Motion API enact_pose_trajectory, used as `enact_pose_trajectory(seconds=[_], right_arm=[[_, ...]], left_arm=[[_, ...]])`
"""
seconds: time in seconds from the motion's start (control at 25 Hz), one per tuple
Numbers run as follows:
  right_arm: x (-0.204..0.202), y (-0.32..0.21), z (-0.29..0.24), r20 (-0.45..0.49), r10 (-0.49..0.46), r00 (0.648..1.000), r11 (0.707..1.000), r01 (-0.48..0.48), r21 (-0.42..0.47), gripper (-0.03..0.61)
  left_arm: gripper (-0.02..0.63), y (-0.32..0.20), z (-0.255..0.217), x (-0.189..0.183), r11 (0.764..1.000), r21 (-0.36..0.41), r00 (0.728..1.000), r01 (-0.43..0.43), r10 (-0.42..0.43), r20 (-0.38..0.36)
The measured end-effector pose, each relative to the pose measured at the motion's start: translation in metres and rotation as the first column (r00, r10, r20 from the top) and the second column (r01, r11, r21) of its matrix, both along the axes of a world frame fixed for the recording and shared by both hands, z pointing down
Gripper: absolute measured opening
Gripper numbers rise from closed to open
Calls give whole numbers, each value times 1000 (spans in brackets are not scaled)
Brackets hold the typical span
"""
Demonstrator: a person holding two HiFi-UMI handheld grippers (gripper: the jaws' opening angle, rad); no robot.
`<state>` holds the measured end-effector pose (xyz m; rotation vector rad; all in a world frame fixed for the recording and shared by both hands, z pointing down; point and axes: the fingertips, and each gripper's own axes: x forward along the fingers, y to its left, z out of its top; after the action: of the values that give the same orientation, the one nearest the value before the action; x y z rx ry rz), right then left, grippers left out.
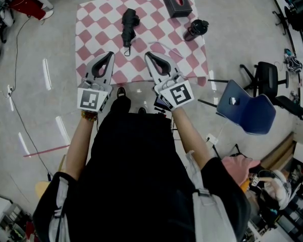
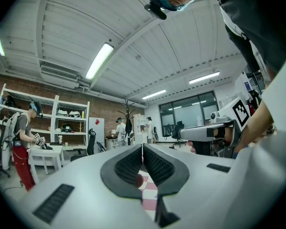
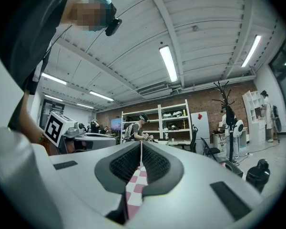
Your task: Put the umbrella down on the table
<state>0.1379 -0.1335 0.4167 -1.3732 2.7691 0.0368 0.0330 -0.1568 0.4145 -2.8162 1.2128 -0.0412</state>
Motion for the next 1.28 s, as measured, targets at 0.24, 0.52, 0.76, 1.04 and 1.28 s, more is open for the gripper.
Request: enact_pose_trajectory(seconds=[0.24,0.52,0.76,1.04,1.28], right_arm=[[1,2,2,1,6,1000,1000,-6,-7,20],[1,3,5,-20,3,1000,1000,-4,-18,18],[0,3,6,-16,1,1000,1000,-1,-20,17],[-2,-1,2,6,13,1000,1000,-13,-8,17],[-2,-2,-3,17,13,1000,1000,-13,-2,17]], left_arm=[[17,0,4,0,1000,-17,1000,5,-4,20],[17,-1,-1,0,1000,-6,1000,2,-2,10],[16,-3,-2,-1,1000,-13,1000,11,-11,19],[17,-6,1,-2,1000,-13,1000,11,-11,16],[17,-7,0,-2,1000,-21,1000,13,-12,28]])
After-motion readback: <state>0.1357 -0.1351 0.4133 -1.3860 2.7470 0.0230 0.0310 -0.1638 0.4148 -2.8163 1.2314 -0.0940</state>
